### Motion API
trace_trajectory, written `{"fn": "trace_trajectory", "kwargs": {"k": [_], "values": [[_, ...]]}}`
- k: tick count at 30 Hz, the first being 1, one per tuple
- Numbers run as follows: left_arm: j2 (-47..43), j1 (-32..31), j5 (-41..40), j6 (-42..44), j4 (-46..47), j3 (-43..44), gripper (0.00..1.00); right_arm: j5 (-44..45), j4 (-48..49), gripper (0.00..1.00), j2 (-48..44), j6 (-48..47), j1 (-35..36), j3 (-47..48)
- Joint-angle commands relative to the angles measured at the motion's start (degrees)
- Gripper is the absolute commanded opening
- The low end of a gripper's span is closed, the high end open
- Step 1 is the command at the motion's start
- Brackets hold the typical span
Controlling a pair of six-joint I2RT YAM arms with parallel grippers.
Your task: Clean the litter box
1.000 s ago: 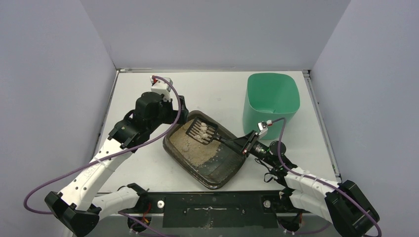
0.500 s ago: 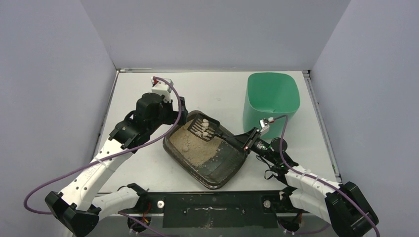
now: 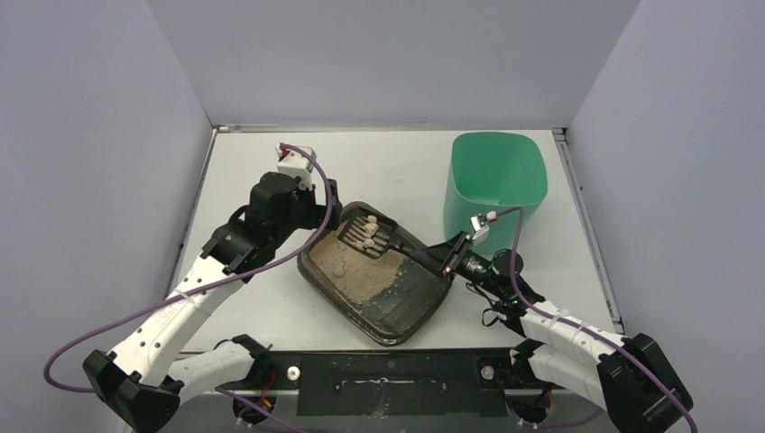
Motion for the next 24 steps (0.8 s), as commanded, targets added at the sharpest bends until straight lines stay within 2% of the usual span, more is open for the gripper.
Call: {"fn": "trace_trajectory", "kwargs": {"k": [1,2,4,6,8,11,13,16,21,24], "values": [[-1.22,0.42,-0.76,1.03,4.22,-0.19,0.97,2.08,10.05,0.00,-1.13,2.78,0.62,-1.39],[-1.25,0.42,-0.71,1.08,4.28,-0.13,0.97,-0.07,10.02,0.00,0.04,1.43,1.31,0.28],[-1.48,0.42,-1.24,1.09,4.68,-0.69,0.97,0.05,1.96,0.00,-0.13,-0.74,0.63,2.51],[-1.77,0.42,-1.70,1.18,4.93,-0.78,0.97,2.15,7.90,0.00,-1.52,1.64,0.72,-0.15],[-2.78,0.42,-2.59,1.25,5.45,-1.49,0.97,0.28,1.11,0.00,-1.60,-1.58,0.80,2.91],[-4.73,0.42,-4.82,1.20,7.60,-3.26,0.97,1.42,3.99,0.00,-2.94,0.12,0.04,1.66],[-5.81,0.43,-5.76,1.11,8.38,-3.92,0.97,1.32,0.55,0.00,-3.11,-1.28,-0.11,3.12],[-7.18,0.42,-7.59,1.09,9.35,-5.18,0.97,1.35,1.17,0.00,-3.38,-0.93,-0.27,3.90],[-9.76,0.43,-11.27,1.18,11.22,-8.85,0.97,2.83,-3.70,0.00,-5.66,-1.88,-0.36,7.10],[-10.35,0.43,-11.47,0.61,11.54,-10.55,0.97,4.82,-10.64,0.00,-8.10,-3.23,-0.51,10.38]]}}
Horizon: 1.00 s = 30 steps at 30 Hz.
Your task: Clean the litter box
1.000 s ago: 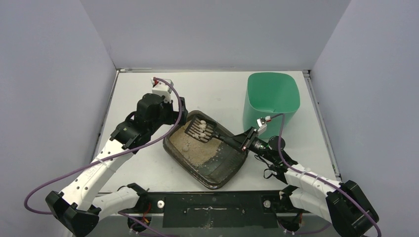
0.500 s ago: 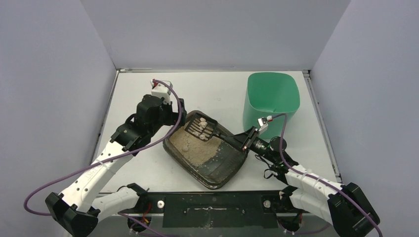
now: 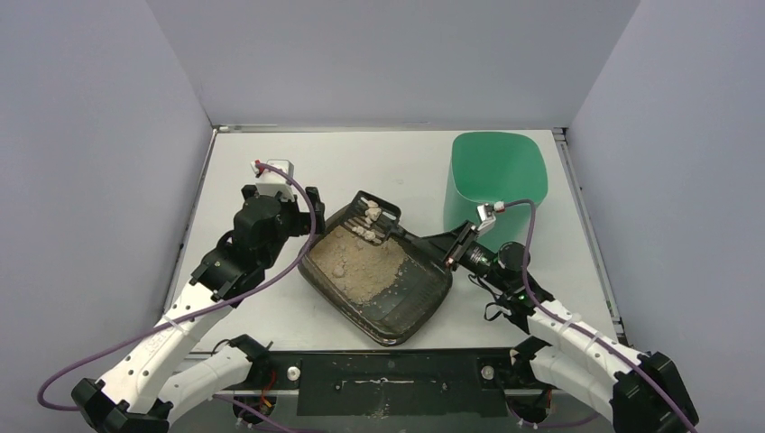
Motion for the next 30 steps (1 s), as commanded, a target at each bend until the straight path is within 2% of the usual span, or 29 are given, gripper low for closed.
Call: {"fn": "trace_trajectory", "kwargs": {"k": [1,10,30], "values": [[-1.03,0.40,-1.87,-0.32,3.81,-1.74,0.97,4.06,-5.66,0.00,-4.18,-2.45,-0.48,7.20],[-2.69,0.40,-2.03,-0.65,3.32,-2.42,0.97,14.94,-18.51,0.00,-9.54,-3.40,-0.62,16.36],[-7.01,-0.39,-3.63,0.60,3.34,-3.42,0.97,45.44,-47.07,0.00,-18.54,-12.27,-0.64,34.38]]}}
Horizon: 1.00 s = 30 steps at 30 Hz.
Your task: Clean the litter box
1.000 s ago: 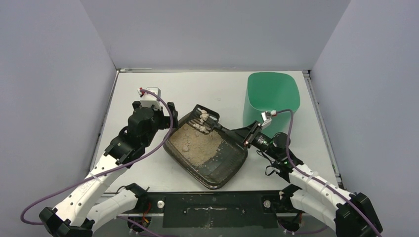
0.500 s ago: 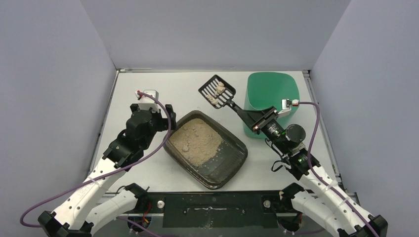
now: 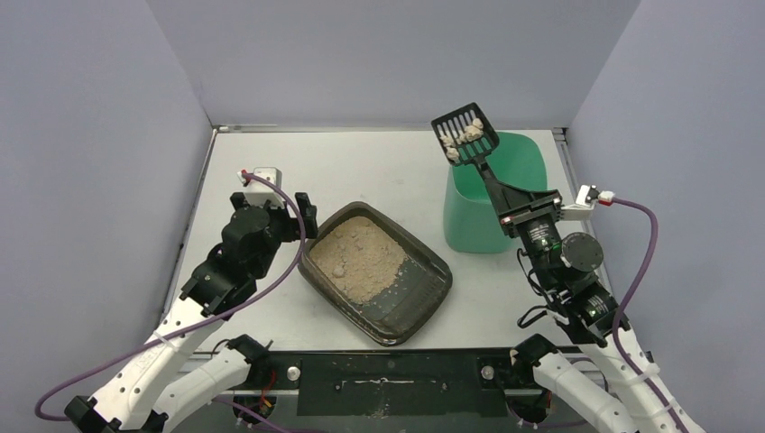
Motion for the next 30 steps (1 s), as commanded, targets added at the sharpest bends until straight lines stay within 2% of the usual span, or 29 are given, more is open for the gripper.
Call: {"fn": "trace_trajectory", "kwargs": {"k": [1,9,15,26,30], "values": [[-1.37,-0.37,-1.10,0.63,2.84,0.19,0.97,9.68,-7.08,0.00,-1.61,-4.24,-0.31,4.62],[-1.37,-0.65,-1.21,0.90,2.93,0.12,0.97,17.49,-15.24,0.00,-1.33,-11.05,-0.33,6.17],[-1.24,-0.65,-1.31,1.11,2.94,0.08,0.97,21.13,-19.78,0.00,0.92,-19.78,-0.37,7.61],[-0.79,-0.65,-1.58,1.45,2.97,0.08,0.97,22.18,-20.01,0.00,4.63,-41.39,-0.34,10.60],[-0.61,-0.65,-1.52,1.46,2.95,0.08,0.97,19.95,-19.73,0.00,6.13,-49.25,-0.31,11.84]]}}
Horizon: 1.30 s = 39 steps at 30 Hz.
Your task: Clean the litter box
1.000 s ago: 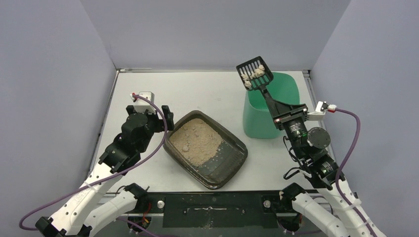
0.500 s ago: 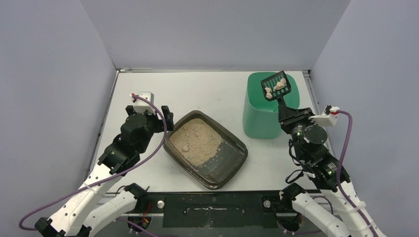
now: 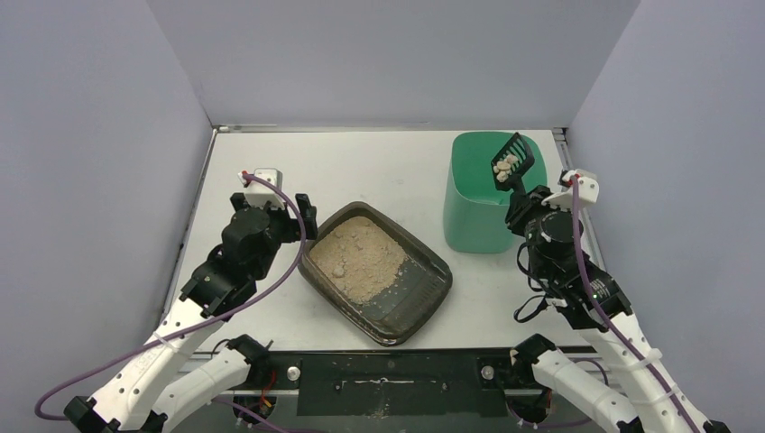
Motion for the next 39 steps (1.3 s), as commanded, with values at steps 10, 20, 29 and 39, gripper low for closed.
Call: {"fn": "trace_trajectory", "kwargs": {"k": [10,20,29,39], "values": [[0.25,-0.17,-0.52,0.91,2.95,0.34,0.97,-5.44,-0.49,0.00,5.16,-32.65,-0.29,8.93],[0.24,-0.17,-0.13,1.00,3.04,0.34,0.97,-7.33,-5.11,0.00,10.12,-52.30,-0.36,13.46],[1.26,-0.15,-0.13,1.19,2.67,0.49,0.97,-7.16,-5.95,0.00,11.90,-62.98,-0.13,15.27],[2.35,-0.15,-0.13,1.20,2.40,0.59,0.97,-13.45,-5.88,0.00,11.73,-60.06,0.08,19.86]]}}
